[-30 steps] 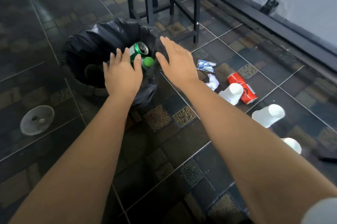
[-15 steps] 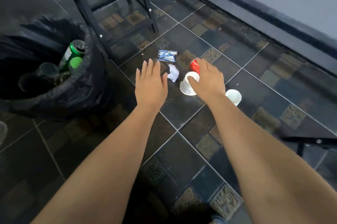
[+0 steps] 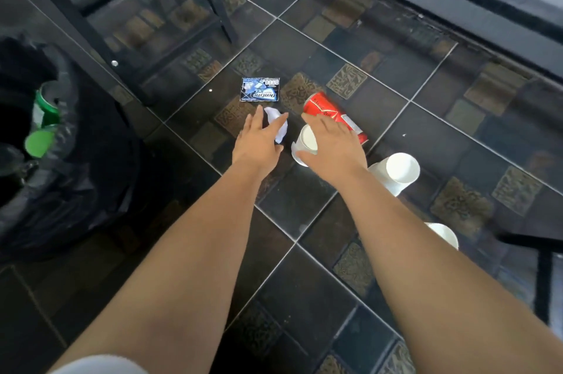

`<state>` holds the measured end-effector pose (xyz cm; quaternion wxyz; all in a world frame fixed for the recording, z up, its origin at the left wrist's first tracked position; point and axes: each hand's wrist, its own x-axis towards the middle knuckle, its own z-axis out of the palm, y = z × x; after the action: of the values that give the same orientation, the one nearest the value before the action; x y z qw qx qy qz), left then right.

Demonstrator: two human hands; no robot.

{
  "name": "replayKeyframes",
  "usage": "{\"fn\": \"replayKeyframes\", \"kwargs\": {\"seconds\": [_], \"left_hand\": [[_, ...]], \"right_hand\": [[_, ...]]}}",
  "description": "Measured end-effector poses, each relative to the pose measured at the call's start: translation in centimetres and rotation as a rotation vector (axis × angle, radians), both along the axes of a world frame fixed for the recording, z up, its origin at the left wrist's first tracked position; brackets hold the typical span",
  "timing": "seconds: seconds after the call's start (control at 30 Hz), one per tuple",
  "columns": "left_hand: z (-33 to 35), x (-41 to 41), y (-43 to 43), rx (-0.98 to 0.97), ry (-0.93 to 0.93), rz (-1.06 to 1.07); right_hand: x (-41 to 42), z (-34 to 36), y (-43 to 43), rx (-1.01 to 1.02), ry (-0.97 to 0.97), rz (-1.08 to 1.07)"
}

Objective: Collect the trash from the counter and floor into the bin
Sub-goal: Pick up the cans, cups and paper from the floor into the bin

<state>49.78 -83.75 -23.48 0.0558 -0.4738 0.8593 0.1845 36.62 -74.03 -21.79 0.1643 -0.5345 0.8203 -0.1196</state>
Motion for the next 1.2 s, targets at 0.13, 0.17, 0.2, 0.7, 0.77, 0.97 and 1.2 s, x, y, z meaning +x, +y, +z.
{"fn": "replayKeyframes", "kwargs": {"seconds": [0.13,0.17,0.2,0.7,0.77,0.97,1.2], "left_hand": [[-1.4,-0.7,-1.3,0.041,-0.003,-0.007],[-1.6,-0.6,-1.2,0.025,0.0,0.003],[-1.7,-0.3,-1.2,-0.003,0.012,0.012],[6.2,5.7,-0.3,-0.197,0.556,0.227],[8.3,6.5,0.3,-0.281,0.625,0.24],[14.7,10.3,0.7,-0.529,0.738,0.246],[19.1,18.2,-0.3,-0.679,0.671,0.411]], "right_hand": [[0.4,0.1,-0.9,-0.017,-0.028,-0.033],[0.5,0.1,-1.1,-0.013,-0.039,-0.034],[0.5,0.2,-1.1,-0.011,-0.053,-0.037],[2.4,7.0,-1.9,-0.261,-0.233,-0.255],[3.5,8.9,-2.6,-0.346,-0.245,-0.236],[7.9,13.8,-4.9,-0.602,-0.306,-0.185],[15.7,17.3,-8.8,-0.822,-0.48,-0.122]]}}
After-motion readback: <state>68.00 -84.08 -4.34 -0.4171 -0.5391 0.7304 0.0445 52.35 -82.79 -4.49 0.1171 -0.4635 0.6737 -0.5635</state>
